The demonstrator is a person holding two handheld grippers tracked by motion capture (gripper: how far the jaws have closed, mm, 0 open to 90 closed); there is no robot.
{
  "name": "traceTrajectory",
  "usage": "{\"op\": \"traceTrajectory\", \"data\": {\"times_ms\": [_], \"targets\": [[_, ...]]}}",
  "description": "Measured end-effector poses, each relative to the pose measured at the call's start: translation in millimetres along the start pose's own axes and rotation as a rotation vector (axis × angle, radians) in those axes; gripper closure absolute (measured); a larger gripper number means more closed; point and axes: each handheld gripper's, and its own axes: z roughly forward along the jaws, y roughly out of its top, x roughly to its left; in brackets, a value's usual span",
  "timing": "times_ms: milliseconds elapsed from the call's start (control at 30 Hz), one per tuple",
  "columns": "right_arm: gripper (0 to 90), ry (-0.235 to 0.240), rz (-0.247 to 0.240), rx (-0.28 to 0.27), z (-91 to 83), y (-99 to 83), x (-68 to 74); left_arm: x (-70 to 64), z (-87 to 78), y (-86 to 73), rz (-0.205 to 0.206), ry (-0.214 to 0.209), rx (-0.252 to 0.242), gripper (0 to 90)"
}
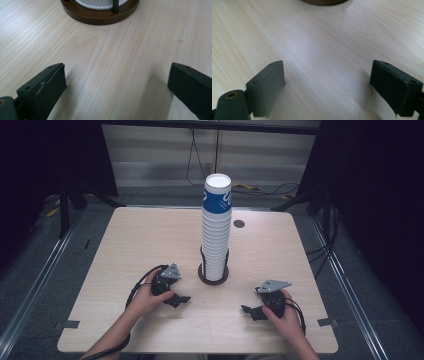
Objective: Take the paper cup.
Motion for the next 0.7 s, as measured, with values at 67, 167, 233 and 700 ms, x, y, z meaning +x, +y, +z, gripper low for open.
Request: {"op": "traceTrajectory", "data": {"times_ms": [67,167,233,700], "targets": [[11.6,0.001,0.0,0.0,0.0,0.0,0.0,0.0,0.1,0.0,-0.001,-0.002,-0.001,1.4],[11.6,0.001,0.001,0.0,0.0,0.0,0.1,0.0,0.0,0.0,0.0,-0.002,0.001,1.4],[11.7,0.0,0.0,0.0,0.0,0.0,0.0,-0.1,0.1,0.0,-0.001,0.0,-0.002,1.4],[11.7,0.0,0.002,-0.001,0.0,0.0,0.2,0.8,-1.4,-0.8,-0.004,0.007,-0.003,3.1]]}}
